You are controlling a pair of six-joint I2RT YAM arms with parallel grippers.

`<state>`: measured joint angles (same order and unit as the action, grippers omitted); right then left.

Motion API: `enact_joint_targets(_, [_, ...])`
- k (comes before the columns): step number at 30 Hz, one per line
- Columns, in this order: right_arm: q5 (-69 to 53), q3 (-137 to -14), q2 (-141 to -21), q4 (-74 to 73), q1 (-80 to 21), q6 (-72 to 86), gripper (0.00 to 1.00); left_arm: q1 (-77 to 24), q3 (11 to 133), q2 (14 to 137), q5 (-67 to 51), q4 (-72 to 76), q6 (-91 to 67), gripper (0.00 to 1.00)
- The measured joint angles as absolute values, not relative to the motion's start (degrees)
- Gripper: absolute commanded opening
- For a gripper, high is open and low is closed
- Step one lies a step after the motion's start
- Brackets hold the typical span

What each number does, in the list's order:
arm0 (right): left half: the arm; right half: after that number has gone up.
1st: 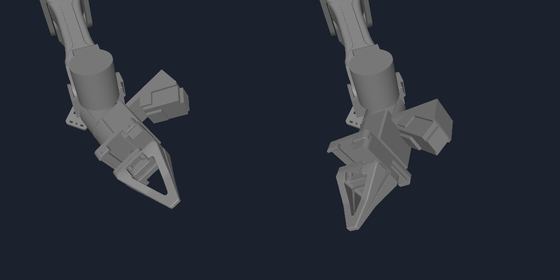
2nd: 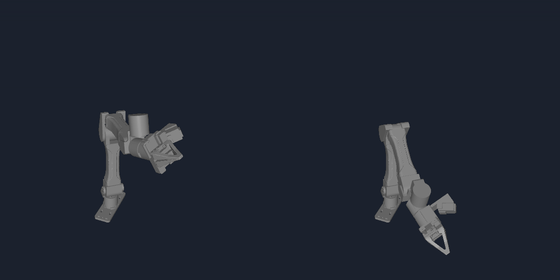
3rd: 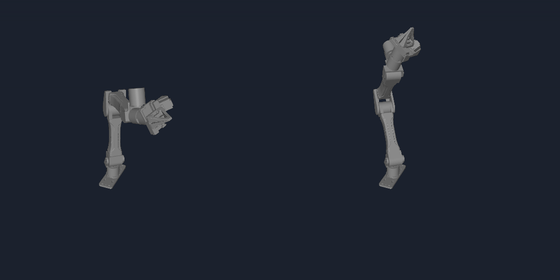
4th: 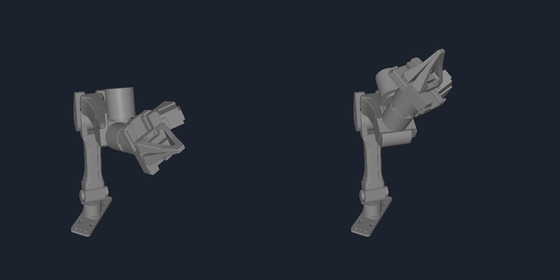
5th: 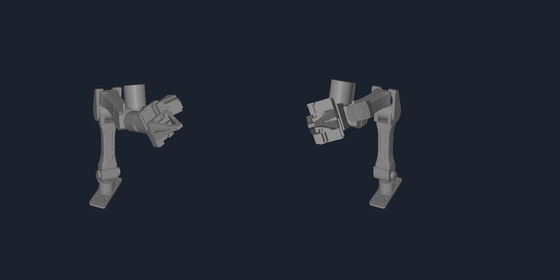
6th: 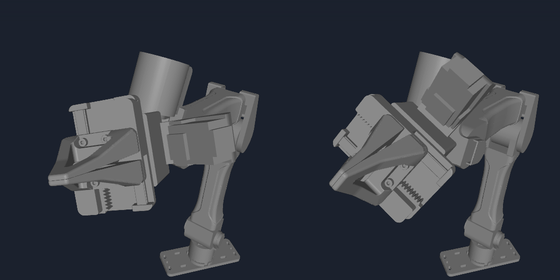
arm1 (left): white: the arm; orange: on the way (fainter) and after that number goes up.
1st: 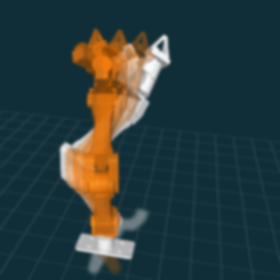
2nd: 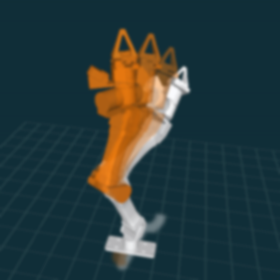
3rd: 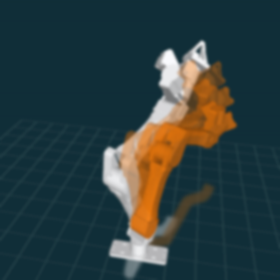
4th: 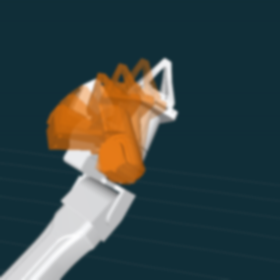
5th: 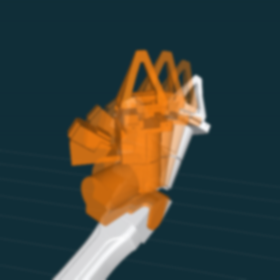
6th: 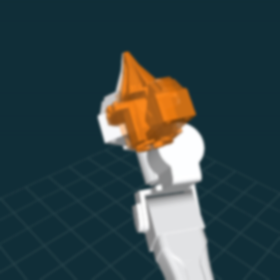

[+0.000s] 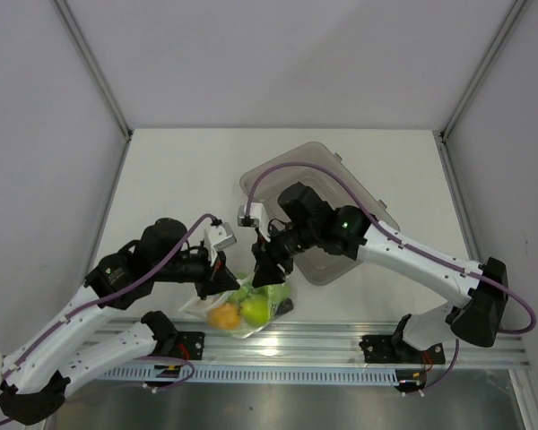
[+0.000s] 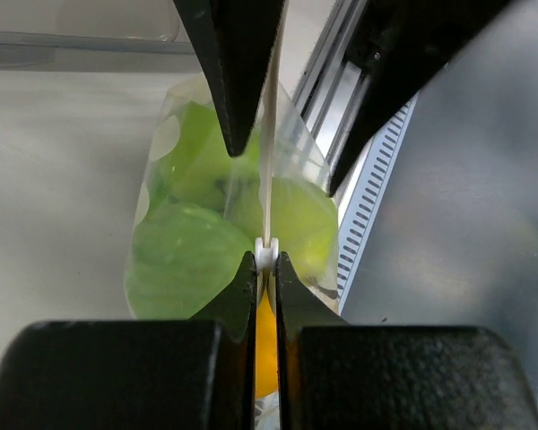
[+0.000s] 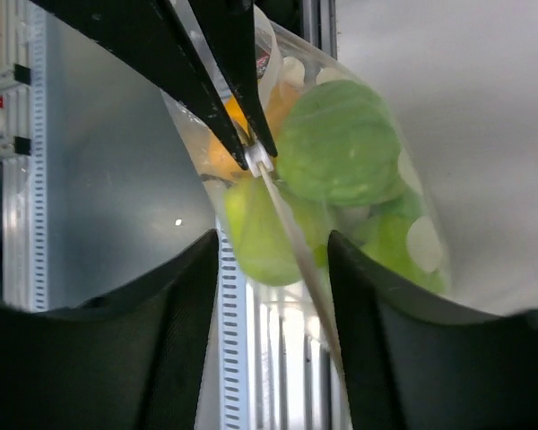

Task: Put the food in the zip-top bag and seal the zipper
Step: Zip the zipper food storage bag at the center of the board.

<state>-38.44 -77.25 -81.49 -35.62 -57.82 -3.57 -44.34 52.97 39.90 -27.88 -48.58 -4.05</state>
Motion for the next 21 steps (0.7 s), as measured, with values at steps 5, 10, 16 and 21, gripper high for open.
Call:
enact_joint_targets(5, [-37.8, -77.3, -83.0, -35.2, -58.0, -3.5, 0.45, -44.3, 53.0, 40.1, -28.8, -48.6, -4.1, 0.01])
enact_joint_targets(10, [-36.6, -77.3, -84.2, -35.3, -58.1, -3.7, 0.45, -44.3, 53.0, 40.1, -29.2, -48.6, -4.1, 0.01])
enact_joint_targets(16, [-36.3, -77.3, -84.7, -35.3, -58.3, -4.4, 0.00, -44.3, 53.0, 40.1, -29.1, -48.6, -4.1, 0.01])
enact_joint_targets(21, [-36.4, -77.3, -85.7, -34.9, -58.5, -3.3, 0.00, -44.3, 53.0, 40.2, -28.5, -48.8, -4.1, 0.01])
